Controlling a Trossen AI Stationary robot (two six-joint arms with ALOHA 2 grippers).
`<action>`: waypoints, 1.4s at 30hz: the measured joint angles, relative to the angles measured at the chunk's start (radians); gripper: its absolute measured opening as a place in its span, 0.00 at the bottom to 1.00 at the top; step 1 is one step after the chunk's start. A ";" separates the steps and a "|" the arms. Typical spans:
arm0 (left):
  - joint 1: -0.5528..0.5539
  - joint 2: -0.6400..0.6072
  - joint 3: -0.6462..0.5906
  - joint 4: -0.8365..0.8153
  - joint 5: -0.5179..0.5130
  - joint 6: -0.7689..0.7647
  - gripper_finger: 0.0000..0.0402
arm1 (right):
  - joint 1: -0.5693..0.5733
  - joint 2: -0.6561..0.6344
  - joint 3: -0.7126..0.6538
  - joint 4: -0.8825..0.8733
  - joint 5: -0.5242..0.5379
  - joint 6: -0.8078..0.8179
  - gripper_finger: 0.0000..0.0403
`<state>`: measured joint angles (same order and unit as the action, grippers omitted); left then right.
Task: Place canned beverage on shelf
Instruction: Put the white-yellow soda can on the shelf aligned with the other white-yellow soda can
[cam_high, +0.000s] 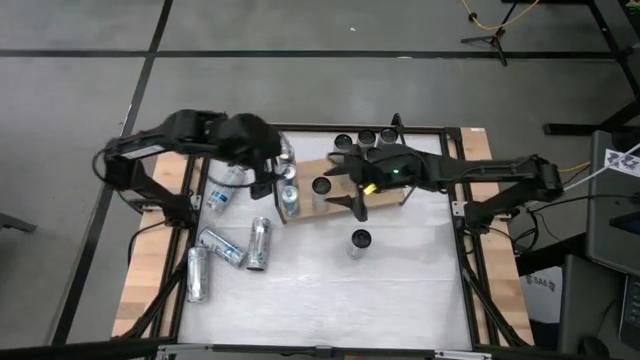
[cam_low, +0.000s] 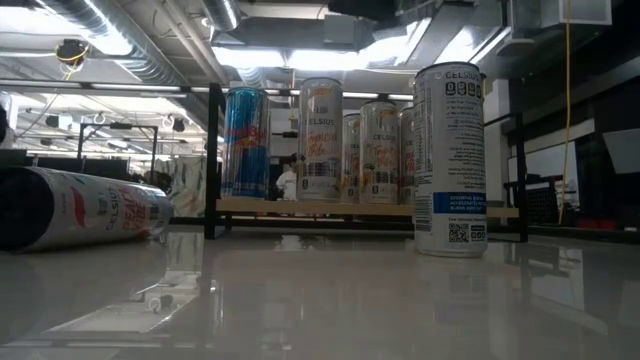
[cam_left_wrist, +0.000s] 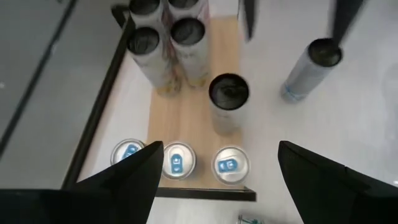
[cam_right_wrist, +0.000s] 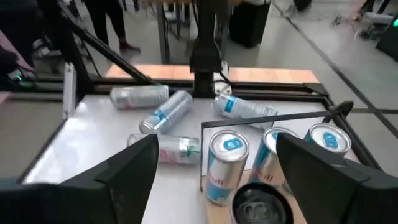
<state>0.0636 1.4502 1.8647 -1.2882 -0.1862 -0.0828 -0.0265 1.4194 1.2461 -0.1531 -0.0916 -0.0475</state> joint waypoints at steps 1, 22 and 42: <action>-0.023 -0.018 -0.006 0.005 -0.022 -0.012 0.77 | 0.000 0.022 0.034 -0.031 0.006 -0.008 0.80; -0.309 -0.568 -0.970 0.779 -0.384 -0.203 0.77 | 0.000 0.171 0.246 -0.323 0.047 -0.011 0.80; -0.308 -0.576 -1.142 1.001 -0.381 -0.203 0.77 | 0.000 0.259 0.245 -0.339 0.130 -0.065 0.80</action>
<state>-0.2447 0.8745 0.7227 -0.2867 -0.5675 -0.2859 -0.0269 1.6780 1.4912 -0.4920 0.0382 -0.1122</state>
